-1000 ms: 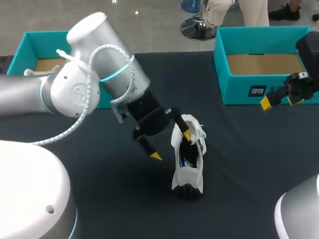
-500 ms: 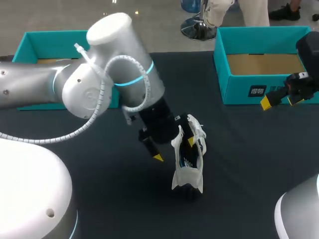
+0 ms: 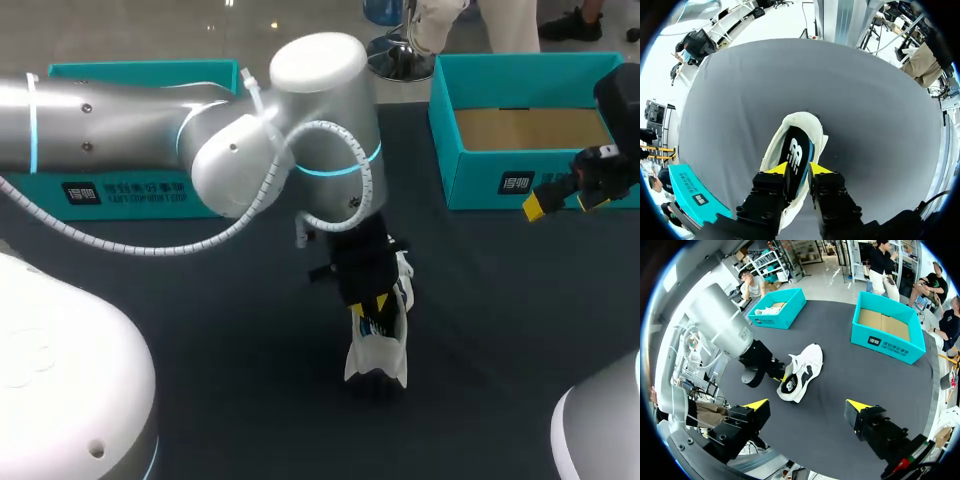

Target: Take the shoe out of the shoebox, open the shoe tongue, remove and reinsert the insole, then place the shoe into the shoebox

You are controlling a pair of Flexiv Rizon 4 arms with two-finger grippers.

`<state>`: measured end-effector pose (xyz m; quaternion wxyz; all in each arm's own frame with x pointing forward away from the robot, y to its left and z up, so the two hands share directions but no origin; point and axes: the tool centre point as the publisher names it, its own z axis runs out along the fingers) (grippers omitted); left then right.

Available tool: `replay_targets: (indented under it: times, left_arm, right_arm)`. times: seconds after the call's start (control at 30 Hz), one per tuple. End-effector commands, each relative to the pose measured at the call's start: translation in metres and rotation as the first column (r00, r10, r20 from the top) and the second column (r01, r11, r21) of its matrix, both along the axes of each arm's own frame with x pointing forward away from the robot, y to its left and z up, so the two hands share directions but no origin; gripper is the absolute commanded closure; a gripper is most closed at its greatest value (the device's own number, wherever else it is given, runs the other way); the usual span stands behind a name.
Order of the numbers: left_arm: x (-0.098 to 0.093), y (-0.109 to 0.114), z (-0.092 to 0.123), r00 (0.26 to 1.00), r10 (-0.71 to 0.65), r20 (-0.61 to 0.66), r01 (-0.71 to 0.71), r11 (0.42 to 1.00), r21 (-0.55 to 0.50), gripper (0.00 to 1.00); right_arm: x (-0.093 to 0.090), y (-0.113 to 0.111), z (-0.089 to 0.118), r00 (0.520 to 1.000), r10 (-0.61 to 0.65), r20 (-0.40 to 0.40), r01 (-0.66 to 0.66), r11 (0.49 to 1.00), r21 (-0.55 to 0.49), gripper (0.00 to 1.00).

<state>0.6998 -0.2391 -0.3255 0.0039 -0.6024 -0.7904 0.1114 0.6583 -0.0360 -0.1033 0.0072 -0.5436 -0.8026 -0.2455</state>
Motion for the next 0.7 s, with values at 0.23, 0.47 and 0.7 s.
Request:
replay_targets:
  times: [0.23,0.47,0.7]
  left_arm:
    - [-0.009,0.0,-0.022,0.999,-0.03,-0.022,0.032,0.996,0.082,1.0]
    - [-0.011,0.005,-0.018,0.999,-0.026,-0.02,0.028,0.997,0.078,1.0]
    - [-0.012,0.005,-0.021,0.999,-0.03,-0.015,0.031,0.995,0.093,1.0]
  right_arm:
    - [0.005,0.002,0.001,1.0,0.001,-0.009,-0.002,1.0,-0.004,0.0]
    - [0.005,0.002,0.001,1.0,0.001,-0.009,-0.002,1.0,-0.004,0.0]
    - [0.005,0.002,0.001,1.0,0.001,-0.009,-0.002,1.0,-0.004,0.0]
